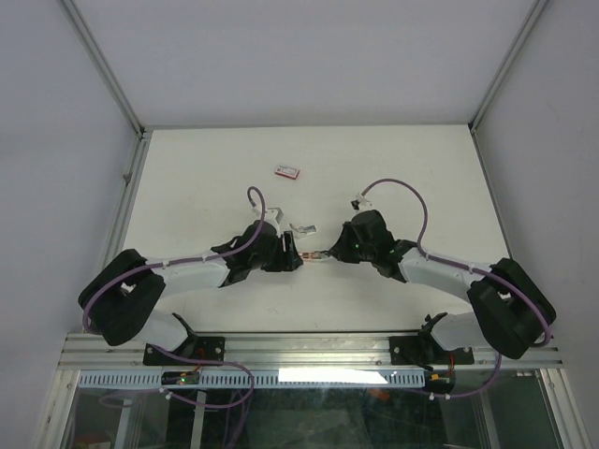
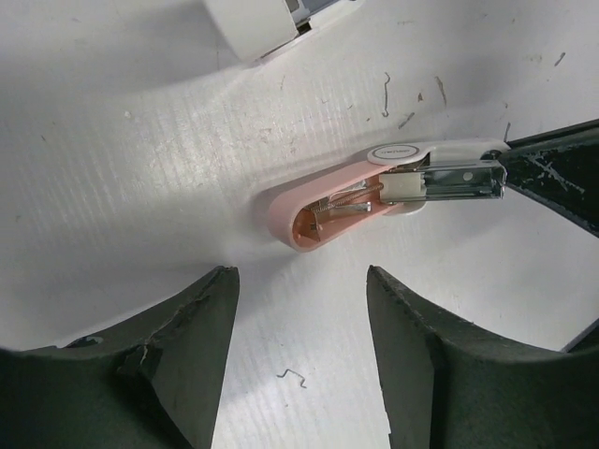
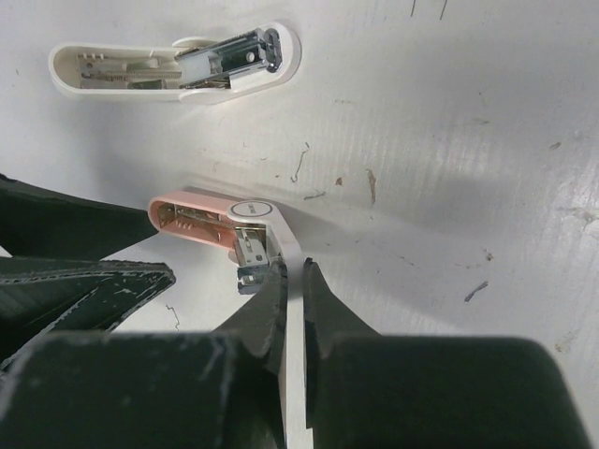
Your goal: Load the staples into the stapler
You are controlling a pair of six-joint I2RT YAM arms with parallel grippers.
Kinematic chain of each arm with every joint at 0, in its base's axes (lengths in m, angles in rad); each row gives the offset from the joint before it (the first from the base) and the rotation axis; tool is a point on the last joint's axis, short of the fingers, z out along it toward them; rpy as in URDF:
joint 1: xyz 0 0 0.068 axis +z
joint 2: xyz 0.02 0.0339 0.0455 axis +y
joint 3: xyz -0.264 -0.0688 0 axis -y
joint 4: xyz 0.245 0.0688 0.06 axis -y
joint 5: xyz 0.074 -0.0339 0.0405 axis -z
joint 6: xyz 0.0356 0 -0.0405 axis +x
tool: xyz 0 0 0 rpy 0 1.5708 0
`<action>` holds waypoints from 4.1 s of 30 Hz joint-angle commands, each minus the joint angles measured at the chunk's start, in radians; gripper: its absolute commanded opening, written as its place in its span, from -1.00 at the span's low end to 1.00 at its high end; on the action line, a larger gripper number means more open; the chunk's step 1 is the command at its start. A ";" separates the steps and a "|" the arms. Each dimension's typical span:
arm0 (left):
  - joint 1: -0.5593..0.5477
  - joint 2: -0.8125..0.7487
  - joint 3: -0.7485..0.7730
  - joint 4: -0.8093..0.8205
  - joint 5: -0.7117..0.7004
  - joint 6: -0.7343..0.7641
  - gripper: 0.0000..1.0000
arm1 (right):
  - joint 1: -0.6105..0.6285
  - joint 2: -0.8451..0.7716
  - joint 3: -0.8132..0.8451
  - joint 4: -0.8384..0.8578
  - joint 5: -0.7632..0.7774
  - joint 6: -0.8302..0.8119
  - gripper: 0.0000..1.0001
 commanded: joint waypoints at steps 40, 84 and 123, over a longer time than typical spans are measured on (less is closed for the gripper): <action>0.140 -0.280 -0.060 0.083 0.064 -0.044 0.64 | -0.348 0.042 -0.141 0.151 -0.545 -0.005 -0.30; 0.464 0.865 1.109 -0.127 0.239 0.123 0.64 | -0.364 -0.318 -0.050 -0.122 -0.311 -0.201 0.10; 0.193 0.968 1.276 -0.342 0.005 0.718 0.04 | -0.364 -0.389 -0.133 -0.104 -0.287 -0.165 0.10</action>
